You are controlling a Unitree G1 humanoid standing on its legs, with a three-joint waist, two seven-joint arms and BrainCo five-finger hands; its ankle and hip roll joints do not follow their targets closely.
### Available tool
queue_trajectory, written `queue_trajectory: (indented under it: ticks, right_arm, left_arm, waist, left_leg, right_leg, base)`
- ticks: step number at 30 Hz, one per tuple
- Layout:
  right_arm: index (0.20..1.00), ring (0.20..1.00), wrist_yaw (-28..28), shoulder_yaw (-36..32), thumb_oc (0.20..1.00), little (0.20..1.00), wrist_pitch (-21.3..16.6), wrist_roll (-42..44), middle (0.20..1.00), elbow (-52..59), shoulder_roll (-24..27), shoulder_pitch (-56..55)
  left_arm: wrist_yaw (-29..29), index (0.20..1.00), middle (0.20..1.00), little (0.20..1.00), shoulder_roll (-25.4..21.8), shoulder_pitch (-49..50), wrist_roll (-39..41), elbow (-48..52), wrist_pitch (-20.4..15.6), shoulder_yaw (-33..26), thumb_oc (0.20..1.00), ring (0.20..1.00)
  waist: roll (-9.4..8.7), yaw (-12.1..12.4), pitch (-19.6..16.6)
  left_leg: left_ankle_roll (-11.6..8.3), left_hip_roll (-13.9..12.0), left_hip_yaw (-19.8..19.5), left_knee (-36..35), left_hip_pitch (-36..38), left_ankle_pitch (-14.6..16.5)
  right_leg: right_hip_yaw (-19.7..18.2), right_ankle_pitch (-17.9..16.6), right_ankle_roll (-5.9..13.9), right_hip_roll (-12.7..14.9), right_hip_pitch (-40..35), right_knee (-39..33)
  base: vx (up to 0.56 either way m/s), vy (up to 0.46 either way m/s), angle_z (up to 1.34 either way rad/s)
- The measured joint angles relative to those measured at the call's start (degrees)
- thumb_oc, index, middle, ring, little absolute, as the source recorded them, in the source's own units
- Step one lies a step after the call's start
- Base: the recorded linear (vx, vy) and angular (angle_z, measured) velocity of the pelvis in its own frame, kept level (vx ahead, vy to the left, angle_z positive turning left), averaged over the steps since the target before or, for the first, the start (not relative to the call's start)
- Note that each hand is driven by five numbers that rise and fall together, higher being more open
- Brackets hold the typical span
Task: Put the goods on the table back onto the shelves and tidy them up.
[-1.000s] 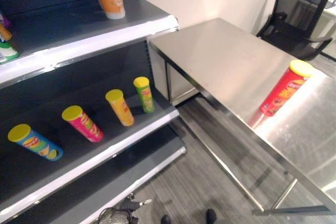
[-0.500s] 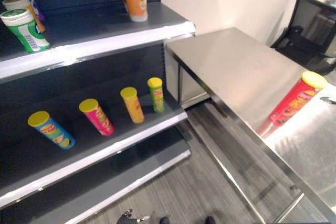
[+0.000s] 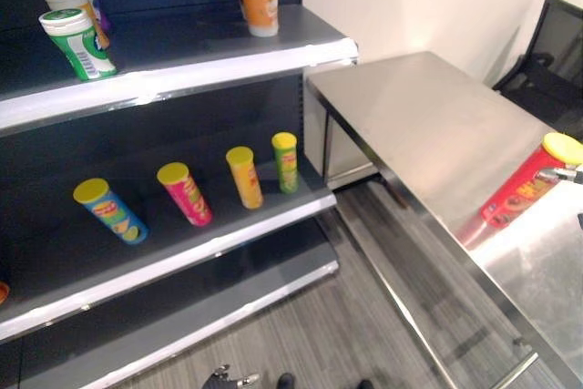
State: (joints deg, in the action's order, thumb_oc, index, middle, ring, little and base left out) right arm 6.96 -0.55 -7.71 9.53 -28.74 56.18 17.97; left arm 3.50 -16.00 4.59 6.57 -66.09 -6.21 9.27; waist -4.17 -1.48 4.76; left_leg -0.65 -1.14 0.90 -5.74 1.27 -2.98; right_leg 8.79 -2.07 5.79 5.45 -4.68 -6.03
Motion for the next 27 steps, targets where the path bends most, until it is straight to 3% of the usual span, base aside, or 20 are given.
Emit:
queue_trajectory:
  ticks: [10, 11, 12, 13, 14, 22, 27]
  right_arm:
    - [1.000, 1.000, -0.97, 2.85, 1.000, 1.000, 0.00, 0.55, 1.000, -1.66, 0.15, 2.66]
    - [0.918, 0.918, -1.79, 3.92, 0.918, 0.918, 0.00, 0.58, 0.918, -1.72, 0.48, 3.11]
    - [0.671, 0.671, -2.43, 4.76, 0.671, 0.671, -0.02, 0.64, 0.671, -1.77, 0.82, 3.56]
    - [0.288, 0.288, -3.46, 5.81, 0.288, 0.288, -0.02, 1.37, 0.288, -1.77, 1.43, 4.35]
    - [0.200, 0.200, -3.99, 5.90, 0.200, 0.200, -0.03, 2.25, 0.200, -1.77, 1.45, 4.47]
    - [0.200, 0.200, -4.82, 4.75, 0.200, 0.200, -0.02, 2.55, 0.200, -0.54, 1.49, 3.41]
    - [0.200, 0.200, -3.05, -5.46, 0.200, 0.200, -0.07, 1.56, 0.200, 13.07, 0.52, -8.27]
  left_arm:
    - [-0.02, 1.000, 1.000, 1.000, -0.01, 0.10, 0.02, 0.10, 0.01, 0.04, 1.000, 1.000]
    - [-0.03, 1.000, 1.000, 1.000, -0.01, -0.09, 0.02, 0.17, -0.01, 0.10, 1.000, 1.000]
    - [-0.04, 1.000, 1.000, 1.000, -0.01, -0.29, 0.02, 0.17, -0.01, 0.29, 1.000, 1.000]
    - [-0.13, 1.000, 1.000, 1.000, -0.04, -0.39, 0.02, 0.28, -0.07, 0.62, 1.000, 1.000]
    - [-0.18, 1.000, 1.000, 1.000, -0.04, -0.40, 0.02, 0.41, -0.09, 0.63, 1.000, 1.000]
    - [-0.55, 1.000, 1.000, 1.000, -0.04, -0.41, 0.04, 0.40, -0.12, 0.84, 1.000, 1.000]
    - [-0.04, 1.000, 1.000, 1.000, -0.22, -0.90, 0.06, 0.60, 0.07, -3.09, 1.000, 1.000]
  waist:
    - [-0.41, 0.10, 1.13]
    - [-0.45, 0.10, 1.16]
    - [-0.46, 0.10, 1.17]
    - [-0.53, 0.11, 1.20]
    - [-0.65, 0.14, 1.26]
    - [-0.75, 0.12, 1.32]
    - [-0.23, -0.10, 1.63]
  left_leg:
    - [-0.03, 0.00, -0.65, 0.08, 0.14, -0.01]
    - [-0.04, 0.00, -0.68, 0.08, 0.14, -0.02]
    - [-0.09, 0.00, -0.72, 0.08, 0.13, -0.05]
    - [-0.14, 0.00, -0.83, 0.06, 0.13, -0.09]
    - [-0.21, -0.01, -0.97, 0.06, 0.08, -0.13]
    - [-0.30, -0.03, -1.37, 0.26, 0.01, -0.23]
    - [-0.45, -0.20, -1.84, 0.30, 0.51, -0.43]
  right_leg:
    - [0.73, 0.24, -0.05, -0.06, -0.56, 0.00]
    - [0.77, 0.24, -0.05, -0.06, -0.57, 0.00]
    - [0.81, 0.24, -0.05, -0.06, -0.57, 0.00]
    - [0.91, 0.25, -0.05, -0.07, -0.62, 0.00]
    - [1.02, 0.25, -0.05, -0.09, -0.61, 0.00]
    - [1.43, 0.30, -0.13, -0.14, -0.68, 0.00]
    - [1.73, 0.57, -0.34, -0.44, -1.42, -0.02]
  base:
    - [0.00, 0.000, 0.02]
    - [0.00, 0.000, 0.00]
    - [0.00, 0.000, 0.00]
    - [-0.01, 0.006, 0.04]
    - [-0.01, 0.009, 0.08]
    - [-0.01, -0.007, 0.03]
    - [-0.06, -0.079, 0.04]
